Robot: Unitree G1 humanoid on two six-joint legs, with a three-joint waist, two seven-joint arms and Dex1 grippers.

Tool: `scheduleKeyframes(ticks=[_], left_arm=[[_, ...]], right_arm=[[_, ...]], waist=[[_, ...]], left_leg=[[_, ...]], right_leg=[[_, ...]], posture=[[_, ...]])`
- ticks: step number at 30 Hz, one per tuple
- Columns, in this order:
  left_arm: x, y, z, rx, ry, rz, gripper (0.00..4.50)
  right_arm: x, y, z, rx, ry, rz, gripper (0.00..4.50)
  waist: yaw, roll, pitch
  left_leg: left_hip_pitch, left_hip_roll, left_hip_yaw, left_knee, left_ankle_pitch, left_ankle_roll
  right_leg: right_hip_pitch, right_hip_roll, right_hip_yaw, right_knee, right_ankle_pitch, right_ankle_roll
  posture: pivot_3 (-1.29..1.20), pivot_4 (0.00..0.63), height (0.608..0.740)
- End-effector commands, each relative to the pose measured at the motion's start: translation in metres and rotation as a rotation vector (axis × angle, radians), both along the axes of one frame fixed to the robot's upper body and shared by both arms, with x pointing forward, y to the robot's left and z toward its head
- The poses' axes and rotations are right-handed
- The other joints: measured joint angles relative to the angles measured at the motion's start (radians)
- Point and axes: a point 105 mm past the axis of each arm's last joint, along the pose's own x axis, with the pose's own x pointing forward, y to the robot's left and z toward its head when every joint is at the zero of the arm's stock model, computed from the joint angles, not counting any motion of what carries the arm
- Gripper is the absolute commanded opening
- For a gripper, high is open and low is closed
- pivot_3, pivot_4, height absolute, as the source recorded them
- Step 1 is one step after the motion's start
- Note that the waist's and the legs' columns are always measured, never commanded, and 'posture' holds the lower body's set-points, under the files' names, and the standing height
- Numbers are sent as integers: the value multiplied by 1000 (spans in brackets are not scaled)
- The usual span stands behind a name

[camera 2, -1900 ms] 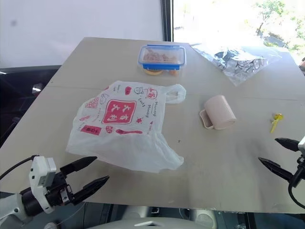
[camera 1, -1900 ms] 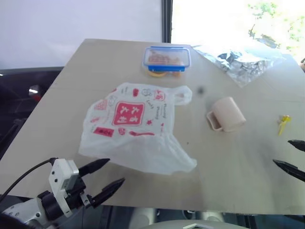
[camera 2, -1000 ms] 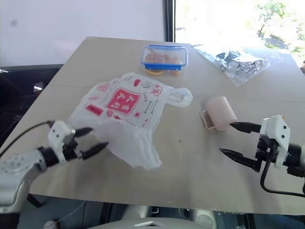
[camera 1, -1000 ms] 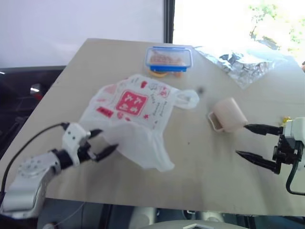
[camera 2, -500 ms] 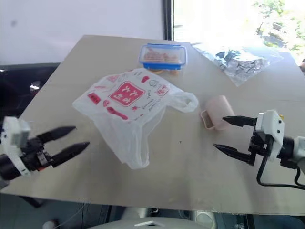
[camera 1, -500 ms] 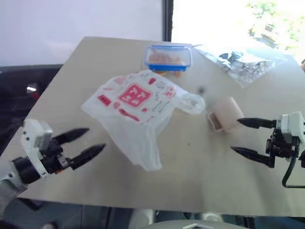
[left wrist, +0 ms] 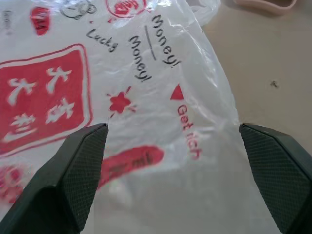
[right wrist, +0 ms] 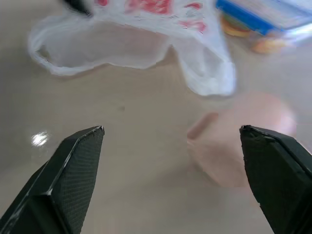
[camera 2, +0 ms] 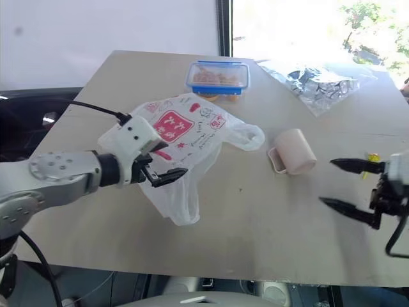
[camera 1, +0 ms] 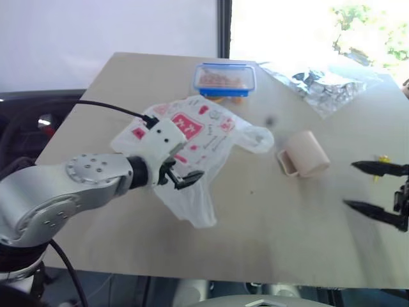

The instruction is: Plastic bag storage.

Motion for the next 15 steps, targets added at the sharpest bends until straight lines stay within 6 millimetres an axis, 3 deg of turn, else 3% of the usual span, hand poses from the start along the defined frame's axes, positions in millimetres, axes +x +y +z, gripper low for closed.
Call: scheduleKeyframes(ticks=[1,8,11,15], left_arm=[[2,-7,2,3,7,-39,4493],[16,-39,-5,110,61,-103,4493],[14,-29,-12,166,80,-105,4493],[24,-23,-33,378,26,-105,4493]], right_arm=[[-8,1,6,-20,15,57,4500],[-13,7,8,-75,-14,173,4500],[-13,11,8,-77,-16,193,4500],[-15,14,1,-84,-2,203,4500]], waist=[[1,-1,0],[19,-2,1],[13,-2,1],[9,-2,1]], left_leg=[[0,0,0,0,0,0],[0,-1,1,1,-3,5],[0,-1,1,1,-1,2],[0,0,1,-1,-1,1]], right_leg=[[0,0,0,0,0,0],[1,0,0,0,0,2],[0,0,1,0,0,2],[0,1,1,0,-1,3]], posture=[[0,150,740],[0,150,740],[0,150,740],[0,150,740]])
